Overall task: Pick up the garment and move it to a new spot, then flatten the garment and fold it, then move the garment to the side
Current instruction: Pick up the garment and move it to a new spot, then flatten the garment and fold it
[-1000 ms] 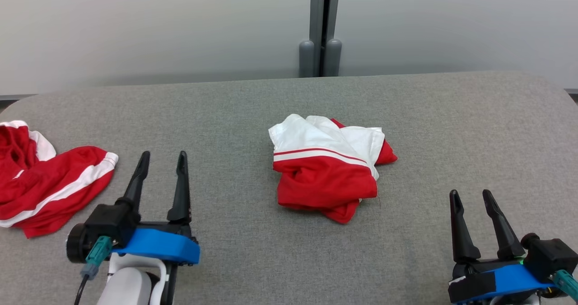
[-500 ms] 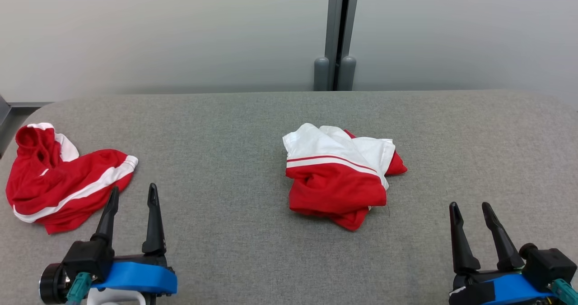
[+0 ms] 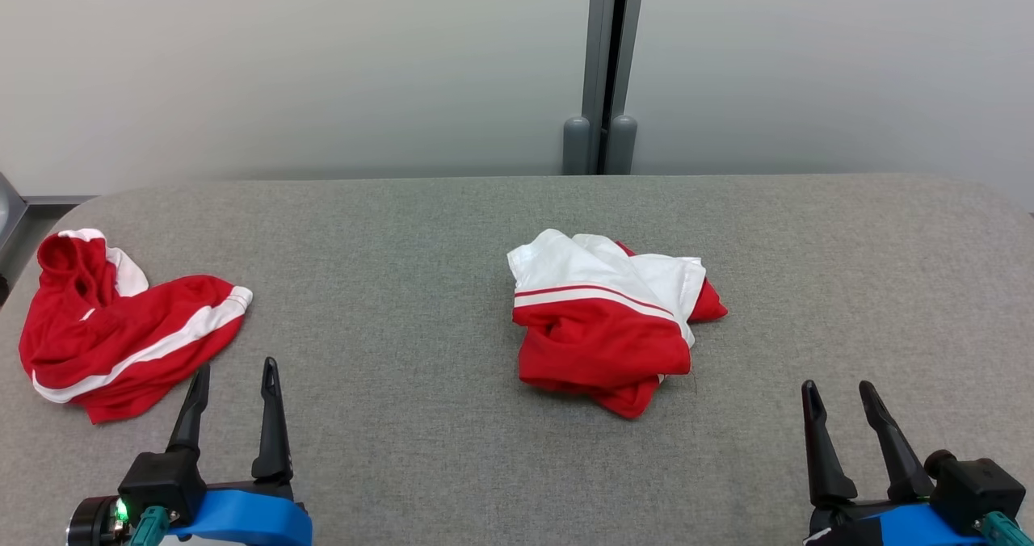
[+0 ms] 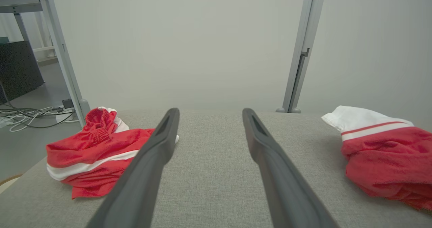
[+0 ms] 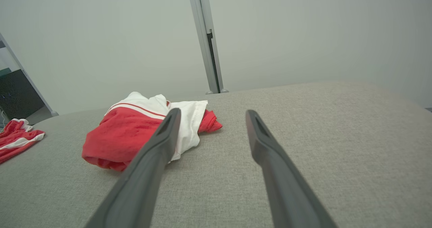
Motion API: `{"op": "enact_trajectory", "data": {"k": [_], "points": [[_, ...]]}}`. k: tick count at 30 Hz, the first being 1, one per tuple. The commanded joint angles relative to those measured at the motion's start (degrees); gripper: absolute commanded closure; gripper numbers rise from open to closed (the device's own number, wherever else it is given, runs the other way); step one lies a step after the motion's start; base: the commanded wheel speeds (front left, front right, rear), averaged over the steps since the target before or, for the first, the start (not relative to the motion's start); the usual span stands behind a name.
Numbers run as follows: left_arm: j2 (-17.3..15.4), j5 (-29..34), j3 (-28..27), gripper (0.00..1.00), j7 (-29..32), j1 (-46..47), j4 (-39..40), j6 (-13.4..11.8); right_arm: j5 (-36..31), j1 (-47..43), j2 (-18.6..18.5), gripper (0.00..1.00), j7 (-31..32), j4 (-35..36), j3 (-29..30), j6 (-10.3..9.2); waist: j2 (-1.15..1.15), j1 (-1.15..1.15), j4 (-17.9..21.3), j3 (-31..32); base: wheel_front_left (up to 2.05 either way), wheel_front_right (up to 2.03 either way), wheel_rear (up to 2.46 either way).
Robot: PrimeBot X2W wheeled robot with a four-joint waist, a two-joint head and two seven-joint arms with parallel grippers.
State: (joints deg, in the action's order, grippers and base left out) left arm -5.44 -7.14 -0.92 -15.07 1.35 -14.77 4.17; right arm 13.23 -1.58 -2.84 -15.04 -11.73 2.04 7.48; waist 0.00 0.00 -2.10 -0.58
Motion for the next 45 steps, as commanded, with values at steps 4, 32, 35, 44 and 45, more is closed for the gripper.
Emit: {"op": "enact_trajectory", "data": {"k": [4,32,35,44,45], "points": [[0.26,0.93,-0.66,0.00,-0.15,-0.08,-0.76,0.35,-0.20,-0.71,-0.09,0.00,-0.22,-0.34,0.06,0.03,0.00,0.00,-0.15,0.08,0.00,0.00,0.00],[1.29,2.28,-1.41,0.00,-0.15,1.00,-1.78,0.90,0.64,2.56,-0.09,0.00,-0.23,-2.71,-1.62,0.03,0.00,0.00,-0.38,0.07,0.00,0.00,0.00],[1.37,2.24,-1.18,0.00,-0.15,1.46,-1.87,1.13,0.17,5.58,-0.10,0.00,-0.23,-3.89,-3.04,0.03,0.00,0.00,-0.61,-0.35,0.00,0.00,0.00],[1.82,1.95,-0.19,0.00,-0.15,3.47,-1.86,1.51,-0.94,19.08,-0.92,0.00,1.91,-12.39,-6.95,0.03,0.00,0.00,-2.47,-2.37,0.00,0.00,0.00],[1.86,1.95,-0.02,0.00,-0.15,3.69,-1.77,1.56,-0.58,20.39,-0.94,0.00,2.34,-13.71,-7.31,0.03,0.00,0.00,-2.72,-2.72,0.00,0.00,0.00]]}}
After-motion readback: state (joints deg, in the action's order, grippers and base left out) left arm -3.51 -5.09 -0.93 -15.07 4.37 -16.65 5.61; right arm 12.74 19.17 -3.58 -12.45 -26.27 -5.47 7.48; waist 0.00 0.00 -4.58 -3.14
